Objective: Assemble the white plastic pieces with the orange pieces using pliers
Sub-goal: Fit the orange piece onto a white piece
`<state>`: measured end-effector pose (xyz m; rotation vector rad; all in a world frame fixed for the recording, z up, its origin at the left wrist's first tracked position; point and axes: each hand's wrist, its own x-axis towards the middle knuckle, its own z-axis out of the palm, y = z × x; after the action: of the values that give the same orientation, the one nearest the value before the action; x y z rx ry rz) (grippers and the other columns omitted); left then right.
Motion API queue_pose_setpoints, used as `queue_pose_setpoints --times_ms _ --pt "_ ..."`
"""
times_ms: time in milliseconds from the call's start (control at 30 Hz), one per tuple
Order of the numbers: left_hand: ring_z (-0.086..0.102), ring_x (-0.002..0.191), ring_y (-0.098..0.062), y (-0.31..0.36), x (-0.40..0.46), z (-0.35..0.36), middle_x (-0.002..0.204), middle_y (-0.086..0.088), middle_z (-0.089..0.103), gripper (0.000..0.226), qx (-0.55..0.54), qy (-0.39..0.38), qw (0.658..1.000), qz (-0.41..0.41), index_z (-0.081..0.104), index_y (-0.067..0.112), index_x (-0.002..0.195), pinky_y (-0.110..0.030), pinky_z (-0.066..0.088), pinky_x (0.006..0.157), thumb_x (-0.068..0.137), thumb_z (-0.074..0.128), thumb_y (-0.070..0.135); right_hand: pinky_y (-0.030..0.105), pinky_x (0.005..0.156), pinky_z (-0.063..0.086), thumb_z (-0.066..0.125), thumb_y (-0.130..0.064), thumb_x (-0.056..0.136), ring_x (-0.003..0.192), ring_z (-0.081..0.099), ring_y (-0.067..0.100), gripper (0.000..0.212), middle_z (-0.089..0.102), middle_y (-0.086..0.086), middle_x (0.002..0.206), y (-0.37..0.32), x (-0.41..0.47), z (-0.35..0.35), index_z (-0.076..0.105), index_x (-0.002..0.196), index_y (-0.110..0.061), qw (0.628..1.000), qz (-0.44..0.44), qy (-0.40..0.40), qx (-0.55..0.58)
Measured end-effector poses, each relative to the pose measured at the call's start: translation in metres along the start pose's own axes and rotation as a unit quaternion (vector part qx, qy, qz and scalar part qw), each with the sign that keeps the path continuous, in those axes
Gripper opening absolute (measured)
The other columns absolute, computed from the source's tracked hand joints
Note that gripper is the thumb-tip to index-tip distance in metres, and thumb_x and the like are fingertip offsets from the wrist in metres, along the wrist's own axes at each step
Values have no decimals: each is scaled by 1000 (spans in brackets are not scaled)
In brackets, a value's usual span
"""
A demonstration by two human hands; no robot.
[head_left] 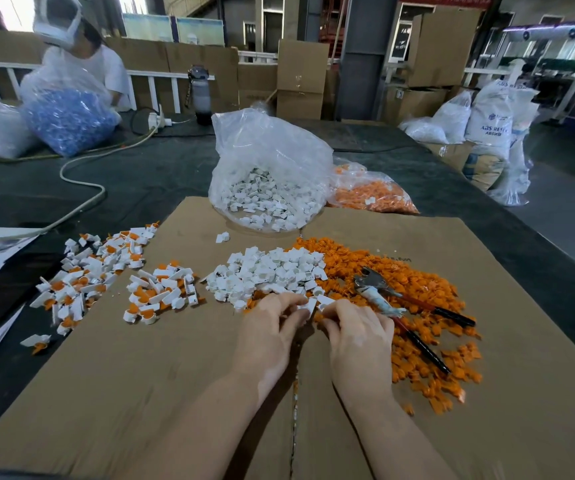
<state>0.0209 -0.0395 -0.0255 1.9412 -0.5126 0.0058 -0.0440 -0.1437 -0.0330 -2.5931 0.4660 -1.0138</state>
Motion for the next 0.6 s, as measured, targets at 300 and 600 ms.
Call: queue_pose_setpoints --times_ms 300,600 --pt "64 80 -22 -1 0 -1 77 1 60 21 -99 -20 993 -66 61 22 89 -19 52 70 83 65 3 29 75 32 72 -7 79 77 61 18 9 68 -5 80 0 1 -6 70 85 -14 992 5 -18 124" --pt "64 61 -13 0 -5 1 66 -8 62 9 -184 -48 978 -91 59 8 85 -21 53 60 86 61 -1 28 71 31 78 -4 71 65 59 16 16 64 -6 69 -1 -1 -6 65 72 -14 994 -4 -27 108"
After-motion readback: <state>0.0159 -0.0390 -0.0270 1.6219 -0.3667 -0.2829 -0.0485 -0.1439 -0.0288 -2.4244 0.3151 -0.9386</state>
